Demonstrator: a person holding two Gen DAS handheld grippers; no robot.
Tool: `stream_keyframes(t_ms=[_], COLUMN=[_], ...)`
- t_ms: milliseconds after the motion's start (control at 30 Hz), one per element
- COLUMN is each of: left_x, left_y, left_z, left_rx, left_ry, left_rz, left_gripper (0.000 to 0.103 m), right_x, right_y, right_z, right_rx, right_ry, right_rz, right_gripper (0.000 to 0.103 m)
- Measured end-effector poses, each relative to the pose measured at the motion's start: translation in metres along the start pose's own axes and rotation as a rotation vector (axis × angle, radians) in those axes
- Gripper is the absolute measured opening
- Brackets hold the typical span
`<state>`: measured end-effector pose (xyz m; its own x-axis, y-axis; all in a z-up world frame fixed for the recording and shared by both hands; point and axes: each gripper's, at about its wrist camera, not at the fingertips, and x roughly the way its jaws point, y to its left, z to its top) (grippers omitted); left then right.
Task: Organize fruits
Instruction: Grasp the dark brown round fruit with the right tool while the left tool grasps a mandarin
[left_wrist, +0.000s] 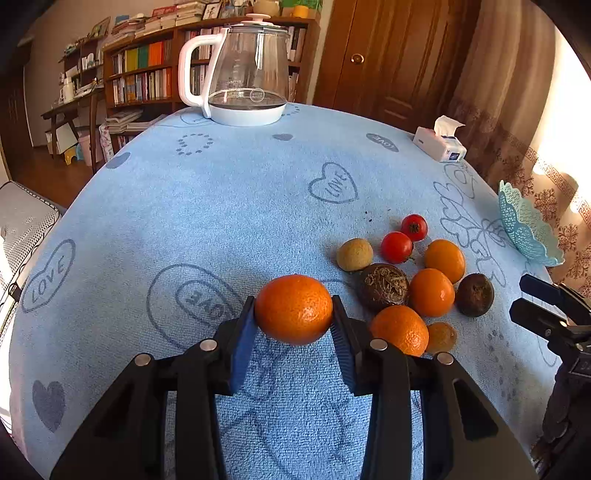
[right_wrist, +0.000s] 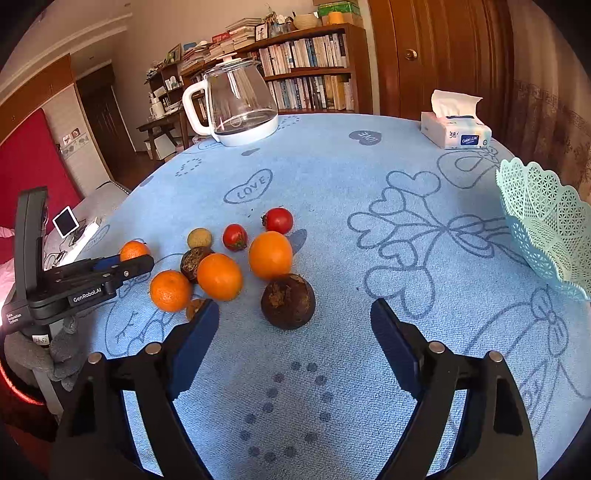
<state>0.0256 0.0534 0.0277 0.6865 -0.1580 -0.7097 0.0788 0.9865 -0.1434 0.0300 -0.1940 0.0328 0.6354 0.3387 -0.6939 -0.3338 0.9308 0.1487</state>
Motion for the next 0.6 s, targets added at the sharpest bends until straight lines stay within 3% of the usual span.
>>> stream_keyframes(t_ms=[367, 500, 600], left_x=[-0.003, -0.003, -0.005], left_y=[-0.002, -0.001, -0.001], left_z=[0.0, 0.0, 0.0], left_rx=[-0.006, -0.013, -0.013], left_ry=[-0.017, -0.02, -0.025], left_rz=[0.005, 0.007, 0.01], left_gripper=[0.039, 0.039, 0.039], right_x=[0.051, 0.052, 0.049], right_y=[0.007, 0.012, 0.014], right_z=[0.008, 0.005, 0.003], right_rx=[-0.054, -0.082, -0.089], right_ry=[0.123, 0.119, 0.108], right_rz=[-0.026, -0.037, -0.044], right_gripper=[0.05, 0.042, 0.042])
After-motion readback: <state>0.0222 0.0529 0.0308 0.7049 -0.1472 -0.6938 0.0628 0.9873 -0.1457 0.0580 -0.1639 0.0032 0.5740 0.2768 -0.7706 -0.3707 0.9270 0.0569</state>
